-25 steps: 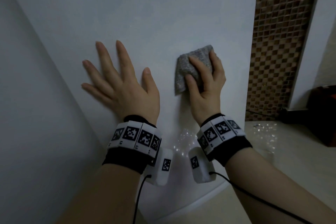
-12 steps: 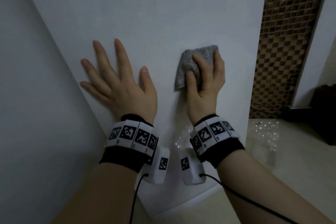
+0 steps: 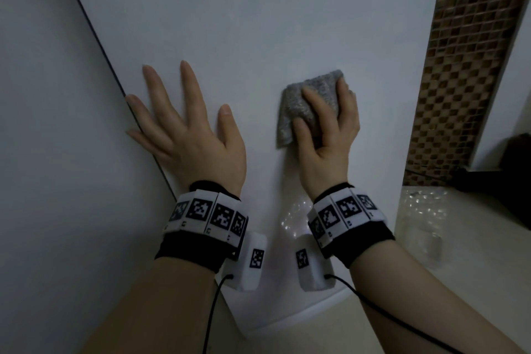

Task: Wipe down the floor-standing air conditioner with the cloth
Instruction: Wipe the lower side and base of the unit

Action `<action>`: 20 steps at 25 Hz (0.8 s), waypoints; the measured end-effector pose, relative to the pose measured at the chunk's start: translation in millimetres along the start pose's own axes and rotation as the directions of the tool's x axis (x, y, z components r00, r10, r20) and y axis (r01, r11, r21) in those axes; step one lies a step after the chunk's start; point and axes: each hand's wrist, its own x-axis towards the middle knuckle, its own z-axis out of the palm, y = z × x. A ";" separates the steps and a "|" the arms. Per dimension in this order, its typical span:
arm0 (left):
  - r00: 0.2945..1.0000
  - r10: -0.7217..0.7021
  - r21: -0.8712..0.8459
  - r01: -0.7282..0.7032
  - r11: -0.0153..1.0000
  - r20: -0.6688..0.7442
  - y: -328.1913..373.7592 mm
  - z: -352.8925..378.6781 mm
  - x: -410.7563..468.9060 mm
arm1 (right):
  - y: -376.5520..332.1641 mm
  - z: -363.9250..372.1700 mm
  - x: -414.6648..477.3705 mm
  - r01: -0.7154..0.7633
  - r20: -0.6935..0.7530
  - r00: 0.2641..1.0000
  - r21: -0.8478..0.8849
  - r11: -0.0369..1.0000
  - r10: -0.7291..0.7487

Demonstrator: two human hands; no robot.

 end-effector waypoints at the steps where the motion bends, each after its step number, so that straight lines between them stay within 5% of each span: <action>1: 1.000 0.000 -0.010 0.000 1.000 0.000 -2.0 -0.1 -0.3 | 0.2 -2.1 4.7 -0.047 -0.047 0.998 0.011 0.999 0.048; 3: 1.000 -0.003 -0.035 0.003 0.999 0.003 -5.9 -1.1 -0.8 | -6.6 1.3 4.8 -0.120 -0.073 0.990 0.039 0.992 0.122; 8: 1.000 -0.007 -0.085 0.006 0.996 -0.005 -10.9 -6.8 -3.8 | -6.2 9.2 -16.2 0.023 0.048 0.999 0.008 1.000 -0.023; 12: 1.000 -0.014 -0.128 0.013 0.992 -0.009 -19.5 -12.1 -6.4 | -12.9 11.5 -14.8 -0.107 -0.032 0.994 0.034 0.994 0.108; 15: 1.000 -0.003 -0.155 0.002 0.988 -0.009 -23.9 -14.6 -6.8 | -15.4 18.9 -32.3 0.021 0.062 0.998 -0.005 1.000 -0.020; 20: 0.998 0.039 -0.209 -0.047 0.977 -0.042 -32.5 -17.6 -7.0 | -15.0 15.9 -19.2 -0.103 -0.071 0.992 0.012 0.995 0.104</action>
